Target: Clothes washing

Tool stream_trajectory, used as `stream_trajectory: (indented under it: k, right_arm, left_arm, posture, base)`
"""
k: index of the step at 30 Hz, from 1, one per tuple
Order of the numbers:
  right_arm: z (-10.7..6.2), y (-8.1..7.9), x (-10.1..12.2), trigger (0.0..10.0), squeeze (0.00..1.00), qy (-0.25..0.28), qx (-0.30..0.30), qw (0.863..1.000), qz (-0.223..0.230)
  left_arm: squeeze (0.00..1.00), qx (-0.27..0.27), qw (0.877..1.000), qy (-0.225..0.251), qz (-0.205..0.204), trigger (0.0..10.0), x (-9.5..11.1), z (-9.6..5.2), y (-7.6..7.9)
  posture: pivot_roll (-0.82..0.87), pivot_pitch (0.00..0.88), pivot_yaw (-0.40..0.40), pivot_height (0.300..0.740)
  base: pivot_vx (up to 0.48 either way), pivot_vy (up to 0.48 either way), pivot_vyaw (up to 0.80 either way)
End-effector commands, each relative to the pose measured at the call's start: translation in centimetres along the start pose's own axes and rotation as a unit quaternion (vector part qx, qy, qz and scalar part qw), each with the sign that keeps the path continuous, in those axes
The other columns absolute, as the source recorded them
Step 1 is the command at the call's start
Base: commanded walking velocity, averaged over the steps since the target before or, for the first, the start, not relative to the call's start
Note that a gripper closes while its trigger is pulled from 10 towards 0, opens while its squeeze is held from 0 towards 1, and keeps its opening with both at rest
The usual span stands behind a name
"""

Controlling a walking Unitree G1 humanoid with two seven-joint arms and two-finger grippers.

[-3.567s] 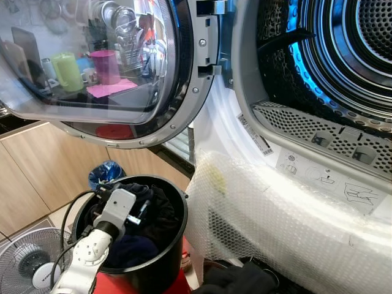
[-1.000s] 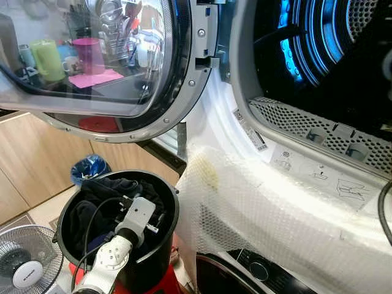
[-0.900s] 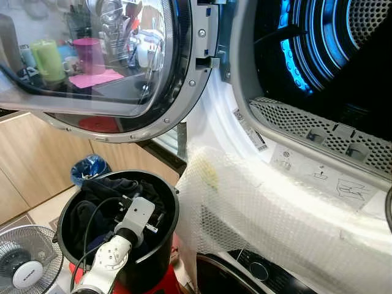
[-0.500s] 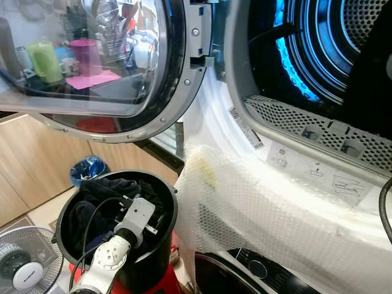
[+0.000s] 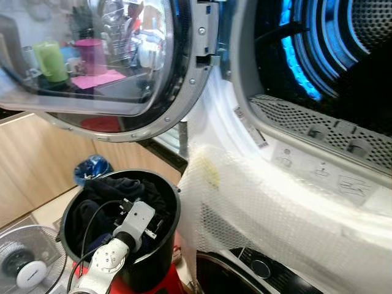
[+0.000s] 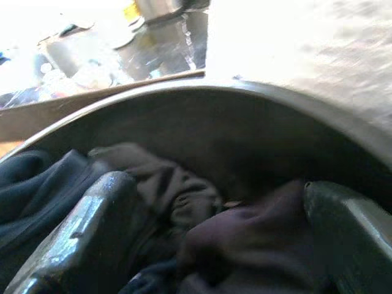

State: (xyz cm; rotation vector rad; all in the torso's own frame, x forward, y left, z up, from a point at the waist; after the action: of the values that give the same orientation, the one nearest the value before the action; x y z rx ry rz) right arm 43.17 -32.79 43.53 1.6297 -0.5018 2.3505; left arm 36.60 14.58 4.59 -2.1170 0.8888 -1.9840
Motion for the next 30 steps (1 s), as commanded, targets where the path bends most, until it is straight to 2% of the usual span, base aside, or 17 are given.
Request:
stream_trajectory:
  k: [1, 2, 5, 6, 7, 8, 9, 11, 13, 15, 17, 18, 20, 24, 26, 28, 30]
  right_arm:
    - [-0.2, -1.1, -2.4, 10.0, 1.00, -0.044, 0.023, 0.999, 0.013]
    - [-0.2, -1.2, -2.3, 10.0, 1.00, -0.039, 0.024, 0.999, 0.025]
    - [0.0, 0.0, -1.2, 10.0, 1.00, -0.026, 0.002, 0.999, 0.019]
    - [-0.1, -0.2, -1.4, 10.0, 1.00, -0.032, 0.012, 0.999, 0.012]
    - [-0.1, -0.6, -1.7, 10.0, 0.42, -0.040, 0.023, 0.999, 0.010]
    - [-0.1, -0.9, -1.9, 10.0, 0.00, -0.046, 0.030, 0.998, 0.008]
    - [-0.2, -1.0, -2.1, 10.0, 0.00, -0.050, 0.033, 0.998, 0.004]
    - [-0.3, -1.2, -3.1, 10.0, 0.00, -0.078, 0.036, 0.996, 0.039]
    - [-0.5, -1.4, -4.4, 10.0, 0.00, -0.117, 0.020, 0.992, 0.048]
    - [-0.5, -1.8, -3.8, 10.0, 0.00, -0.106, 0.011, 0.994, 0.016]
    - [-0.7, -2.7, -3.5, 10.0, 0.00, -0.117, 0.035, 0.992, 0.035]
    - [-0.8, -2.9, -2.7, 10.0, 0.00, -0.102, 0.028, 0.993, 0.056]
    - [-1.1, -3.1, -2.3, 10.0, 0.00, -0.103, 0.020, 0.992, 0.066]
    - [-2.4, -2.6, -2.7, 10.0, 0.00, -0.092, -0.018, 0.995, 0.031]
    - [-3.9, -2.4, -3.6, 10.0, 0.00, -0.097, -0.031, 0.994, 0.028]
    - [-4.7, -1.8, -3.7, 10.0, 0.00, -0.092, -0.053, 0.994, 0.023]
    - [-6.0, -0.6, -3.9, 10.0, 0.00, -0.081, -0.089, 0.993, 0.001]
  left_arm:
    - [0.00, -0.012, 1.000, 0.001, 0.008, 10.0, 0.2, 0.1, 0.4]
    - [0.00, -0.015, 1.000, 0.002, 0.010, 10.0, 0.3, 0.2, 0.5]
    - [0.00, -0.014, 1.000, 0.002, 0.009, 10.0, 0.4, 0.2, 0.4]
    - [0.00, -0.014, 1.000, 0.002, 0.008, 10.0, 0.3, 0.2, 0.4]
    - [0.00, -0.014, 1.000, 0.001, 0.008, 10.0, 0.2, 0.1, 0.4]
    - [0.00, -0.015, 1.000, -0.001, 0.007, 10.0, 0.2, 0.1, 0.4]
    - [0.00, -0.016, 1.000, -0.002, 0.008, 10.0, 0.1, 0.0, 0.5]
    - [0.00, -0.017, 1.000, -0.002, 0.009, 10.0, 0.1, 0.0, 0.5]
    - [0.00, -0.016, 1.000, -0.002, 0.008, 10.0, 0.0, -0.1, 0.6]
    - [0.00, -0.016, 1.000, -0.004, 0.008, 10.0, -0.1, -0.1, 0.6]
    - [0.00, -0.017, 1.000, -0.005, 0.008, 10.0, -0.2, -0.2, 0.6]
    - [0.00, -0.017, 1.000, -0.006, 0.007, 10.0, -0.2, -0.3, 0.6]
    - [0.00, -0.019, 1.000, -0.006, 0.008, 10.0, -0.3, -0.3, 0.7]
    - [0.00, -0.022, 1.000, -0.008, 0.007, 10.0, -0.4, -0.4, 0.8]
    - [0.00, -0.024, 1.000, -0.008, 0.007, 10.0, -0.4, -0.4, 1.0]
    - [0.00, -0.025, 1.000, -0.008, 0.008, 10.0, -0.4, -0.4, 1.0]
    - [0.00, -0.025, 1.000, -0.007, 0.008, 10.0, -0.4, -0.5, 1.0]
  posture:
    - [0.09, 0.007, -0.003, 0.740]
    - [0.10, 0.007, -0.001, 0.740]
    - [0.10, 0.007, -0.001, 0.740]
    - [0.10, 0.006, -0.001, 0.740]
    - [0.09, 0.007, -0.001, 0.740]
    - [0.09, 0.007, -0.001, 0.740]
    - [0.09, 0.013, -0.001, 0.740]
    - [0.09, 0.021, -0.005, 0.740]
    - [0.09, 0.022, -0.007, 0.740]
    - [0.09, 0.028, -0.007, 0.740]
    - [0.09, 0.035, -0.006, 0.740]
    - [0.09, 0.035, -0.006, 0.740]
    - [0.08, 0.040, -0.006, 0.740]
    - [0.08, 0.040, -0.006, 0.740]
    - [0.08, 0.039, -0.004, 0.740]
    - [0.08, 0.039, -0.004, 0.740]
    - [0.09, 0.037, -0.006, 0.740]
  base:
    - [0.000, 0.000, 0.00]
    - [0.000, 0.000, 0.00]
    - [0.000, 0.000, 0.00]
    - [0.000, 0.000, 0.00]
    - [0.000, 0.000, 0.00]
    - [0.000, 0.000, 0.00]
    - [0.000, 0.000, 0.00]
    - [0.000, 0.000, 0.00]
    - [0.000, 0.000, 0.00]
    - [0.000, 0.000, 0.00]
    - [0.000, 0.000, 0.00]
    - [0.000, 0.000, 0.00]
    - [0.000, 0.000, 0.00]
    - [0.000, 0.000, 0.00]
    - [0.000, 0.000, 0.00]
    - [0.000, 0.000, 0.00]
    - [0.000, 0.000, 0.00]
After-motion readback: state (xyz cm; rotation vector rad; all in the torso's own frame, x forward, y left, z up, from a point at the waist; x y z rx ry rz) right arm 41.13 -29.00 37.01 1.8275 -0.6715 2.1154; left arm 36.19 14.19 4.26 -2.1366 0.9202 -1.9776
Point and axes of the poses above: a point about 5 cm out from each wrist's last joint towards the gripper, its own z axis pointing out of the wrist towards the gripper, its own x axis along the axis of the wrist's last joint, y = z × x, the point moved 6 cm from there along z, pointing out of the wrist towards the gripper, and after that the axes turned 6 degrees about z, right-handed, at the moved point
